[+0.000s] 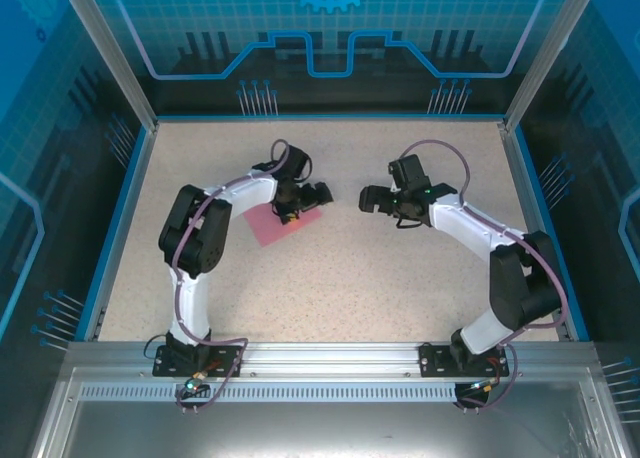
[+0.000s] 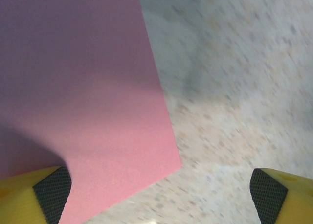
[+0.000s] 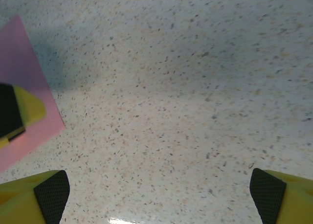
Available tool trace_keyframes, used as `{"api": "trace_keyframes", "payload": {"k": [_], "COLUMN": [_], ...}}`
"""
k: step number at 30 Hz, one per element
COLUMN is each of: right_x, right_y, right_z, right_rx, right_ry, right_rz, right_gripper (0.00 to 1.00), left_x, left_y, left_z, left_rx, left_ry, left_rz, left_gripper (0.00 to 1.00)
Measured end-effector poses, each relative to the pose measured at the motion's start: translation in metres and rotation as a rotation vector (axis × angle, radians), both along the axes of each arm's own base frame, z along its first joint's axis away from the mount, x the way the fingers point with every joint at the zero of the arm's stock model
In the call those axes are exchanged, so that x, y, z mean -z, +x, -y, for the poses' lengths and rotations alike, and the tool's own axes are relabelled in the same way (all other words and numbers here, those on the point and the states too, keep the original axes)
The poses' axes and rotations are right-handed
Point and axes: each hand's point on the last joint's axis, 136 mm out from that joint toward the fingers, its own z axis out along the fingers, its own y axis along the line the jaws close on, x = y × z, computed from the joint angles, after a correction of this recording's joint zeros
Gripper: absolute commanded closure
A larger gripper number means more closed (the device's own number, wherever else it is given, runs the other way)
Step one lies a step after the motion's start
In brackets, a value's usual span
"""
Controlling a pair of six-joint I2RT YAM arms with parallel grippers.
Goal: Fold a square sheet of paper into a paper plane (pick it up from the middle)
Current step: Move the square sheet of paper to the center of the table.
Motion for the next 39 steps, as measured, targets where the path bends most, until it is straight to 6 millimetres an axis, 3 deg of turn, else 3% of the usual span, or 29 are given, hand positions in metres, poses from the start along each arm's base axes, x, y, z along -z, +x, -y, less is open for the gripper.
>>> {"api": "trace_keyframes", "payload": {"k": [2,5,8,11,14,18,22,28,35,39], "right_x": [-0.004,-0.002,0.002,0.005,0.009,0.02,0.042,0.086,0.088,0.092], "right_y": [-0.001,-0.002,0.008,0.021,0.022,0.026,0.038,0.042,0.034,0.013], "right_z": [0.001,-0.003,-0.03,-0.088,-0.148,-0.211,-0.242,-0.244,-0.232,-0.2], "right_rx": [0.002,-0.012,-0.071,-0.184,-0.295,-0.389,-0.408,-0.394,-0.402,-0.431], "right_ry": [0.003,-0.001,-0.018,-0.023,-0.006,0.016,0.028,-0.017,-0.06,-0.12], "right_rz": [0.009,-0.002,-0.03,-0.021,-0.019,-0.028,-0.066,-0.15,-0.172,-0.197], "right_gripper": [0.04,0.16,0.24,0.29,0.3,0.3,0.3,0.3,0.29,0.28], "left_x": [-0.003,-0.015,-0.04,-0.073,-0.093,-0.089,-0.076,-0.078,-0.081,-0.081], "left_y": [-0.005,-0.008,-0.008,-0.006,-0.007,-0.022,-0.043,-0.063,-0.063,-0.063], "left_z": [0.011,0.011,-0.001,-0.033,-0.083,-0.146,-0.178,-0.193,-0.194,-0.194], "left_rx": [0.013,0.017,-0.007,-0.081,-0.188,-0.326,-0.389,-0.413,-0.415,-0.415], "left_ry": [-0.037,-0.068,-0.101,-0.132,-0.135,-0.083,-0.035,0.012,0.013,0.013], "left_rz": [-0.014,-0.009,0.028,0.094,0.144,0.139,0.092,0.085,0.094,0.095], "left_gripper": [0.01,0.01,0.01,0.01,0.01,0.01,0.01,0.01,0.01,0.01]}}
